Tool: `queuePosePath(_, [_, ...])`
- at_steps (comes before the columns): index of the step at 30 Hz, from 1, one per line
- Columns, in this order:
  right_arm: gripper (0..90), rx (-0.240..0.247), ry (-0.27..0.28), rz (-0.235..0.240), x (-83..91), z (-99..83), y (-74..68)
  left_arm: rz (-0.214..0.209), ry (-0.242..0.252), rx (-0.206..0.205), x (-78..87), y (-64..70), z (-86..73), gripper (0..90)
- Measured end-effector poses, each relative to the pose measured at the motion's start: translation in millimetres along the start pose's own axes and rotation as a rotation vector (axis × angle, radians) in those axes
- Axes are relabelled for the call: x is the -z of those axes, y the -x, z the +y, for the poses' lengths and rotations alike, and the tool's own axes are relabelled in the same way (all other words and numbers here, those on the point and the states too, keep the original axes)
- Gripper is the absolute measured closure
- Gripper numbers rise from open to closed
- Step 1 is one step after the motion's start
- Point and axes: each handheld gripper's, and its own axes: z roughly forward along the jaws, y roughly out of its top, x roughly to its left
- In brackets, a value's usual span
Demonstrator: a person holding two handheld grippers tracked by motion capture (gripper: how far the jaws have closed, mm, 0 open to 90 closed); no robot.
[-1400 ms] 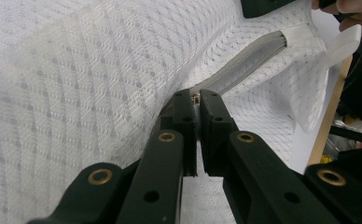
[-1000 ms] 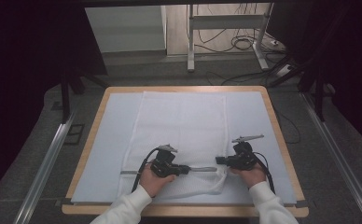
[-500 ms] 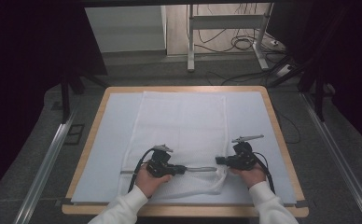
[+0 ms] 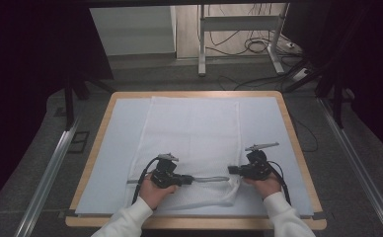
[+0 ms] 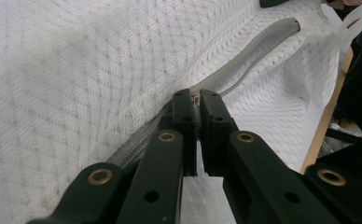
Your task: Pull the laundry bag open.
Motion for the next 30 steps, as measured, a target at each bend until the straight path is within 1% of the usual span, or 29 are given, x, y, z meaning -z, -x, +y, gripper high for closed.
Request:
queuePosePath(9, [88.0,-0.002,0.005,0.003,1.5,0.7,-1.9,0.006,0.012,0.008,8.6,-2.7,-3.0,86.9])
queuePosePath(14, [88.0,-0.001,0.010,0.002,2.0,1.2,-1.8,0.006,0.022,0.017,14.1,-5.9,-4.5,86.8])
queuePosePath(16, [88.0,0.001,0.012,0.001,2.6,1.3,-2.2,0.007,0.020,0.015,16.4,-7.3,-5.4,86.8])
queuePosePath(17, [88.0,0.000,0.013,0.003,2.9,1.4,-2.3,0.010,0.027,0.021,17.0,-7.1,-5.9,86.9])
queuePosePath(20, [88.0,0.002,0.013,0.001,3.5,1.6,-2.2,0.014,0.023,0.017,20.0,-8.6,-7.4,86.9])
queuePosePath(24, [88.0,-0.003,0.016,0.000,3.7,1.8,-0.9,0.020,0.034,0.035,25.7,-13.5,-10.2,86.8])
queuePosePath(26, [88.0,-0.006,0.017,0.003,3.5,1.6,-0.4,0.016,0.038,0.043,28.7,-16.3,-12.3,86.8])
queuePosePath(30, [88.0,-0.003,0.012,0.004,2.8,1.4,-0.7,0.018,0.036,0.046,32.6,-17.2,-15.6,86.8])
